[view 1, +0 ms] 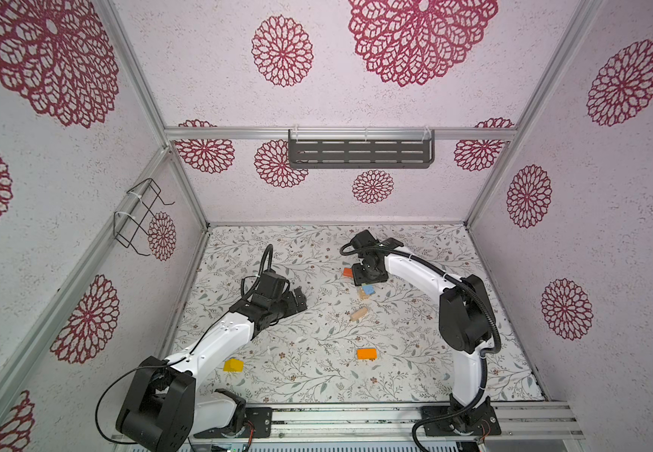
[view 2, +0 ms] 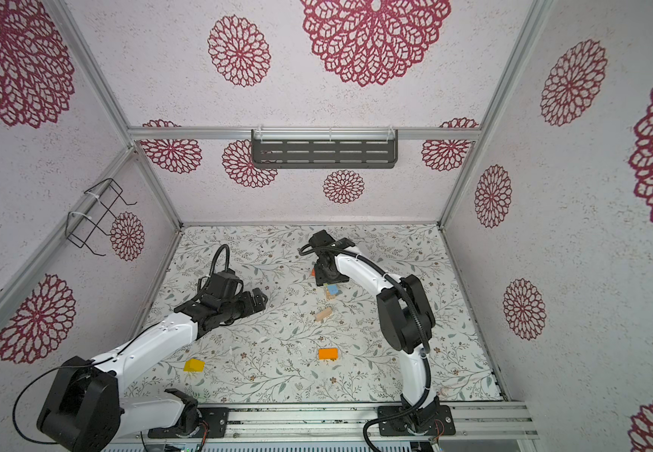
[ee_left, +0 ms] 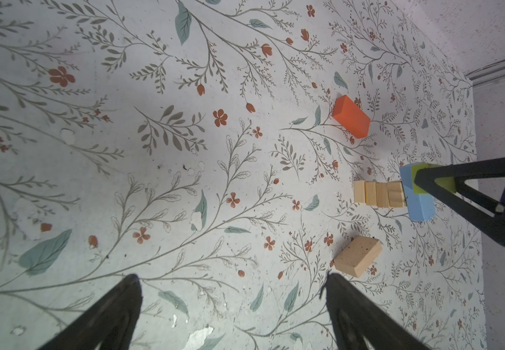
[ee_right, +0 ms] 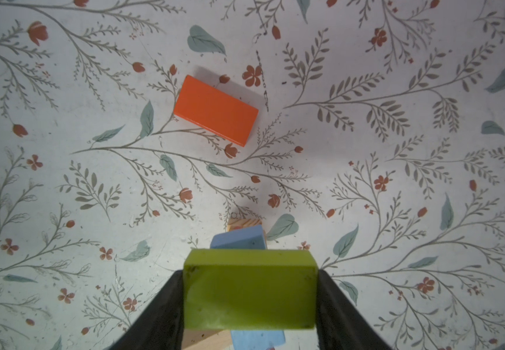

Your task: Build the wood block tower

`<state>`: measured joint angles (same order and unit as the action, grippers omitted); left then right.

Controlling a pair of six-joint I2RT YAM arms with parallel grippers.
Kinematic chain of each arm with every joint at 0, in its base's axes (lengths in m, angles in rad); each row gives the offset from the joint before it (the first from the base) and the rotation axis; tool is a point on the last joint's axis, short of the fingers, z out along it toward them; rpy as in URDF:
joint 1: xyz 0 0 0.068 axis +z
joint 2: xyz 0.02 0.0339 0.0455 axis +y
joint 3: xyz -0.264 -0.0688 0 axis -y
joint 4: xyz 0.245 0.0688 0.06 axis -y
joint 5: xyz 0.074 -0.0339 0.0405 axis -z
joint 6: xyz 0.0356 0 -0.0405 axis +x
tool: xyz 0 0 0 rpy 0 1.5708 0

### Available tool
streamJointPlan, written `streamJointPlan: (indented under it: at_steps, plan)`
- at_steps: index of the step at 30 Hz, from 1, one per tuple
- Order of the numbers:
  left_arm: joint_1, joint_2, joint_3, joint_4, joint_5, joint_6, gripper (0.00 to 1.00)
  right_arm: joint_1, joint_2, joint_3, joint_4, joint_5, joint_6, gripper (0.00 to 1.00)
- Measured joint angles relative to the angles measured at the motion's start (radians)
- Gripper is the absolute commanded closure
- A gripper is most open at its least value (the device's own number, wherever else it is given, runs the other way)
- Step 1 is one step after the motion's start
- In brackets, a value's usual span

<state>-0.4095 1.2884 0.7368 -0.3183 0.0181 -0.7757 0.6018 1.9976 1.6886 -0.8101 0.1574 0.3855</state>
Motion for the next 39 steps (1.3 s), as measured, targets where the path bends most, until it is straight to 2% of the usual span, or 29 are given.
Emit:
streamJointPlan:
  at_steps: [8, 34, 39]
  plan:
    - [0.000, -0.001, 0.000, 0.000, 0.006, -0.010, 0.03, 0.001, -0.049, -0.048, 0.001, 0.000, 0.000, 0.47]
    - [0.000, -0.005, 0.000, 0.000, 0.018, -0.018, 0.03, 0.006, -0.049, -0.067, 0.025, 0.004, 0.000, 0.44]
    - [0.000, -0.005, 0.001, -0.001, 0.018, -0.017, 0.03, 0.006, -0.048, -0.062, 0.028, 0.004, 0.000, 0.39]
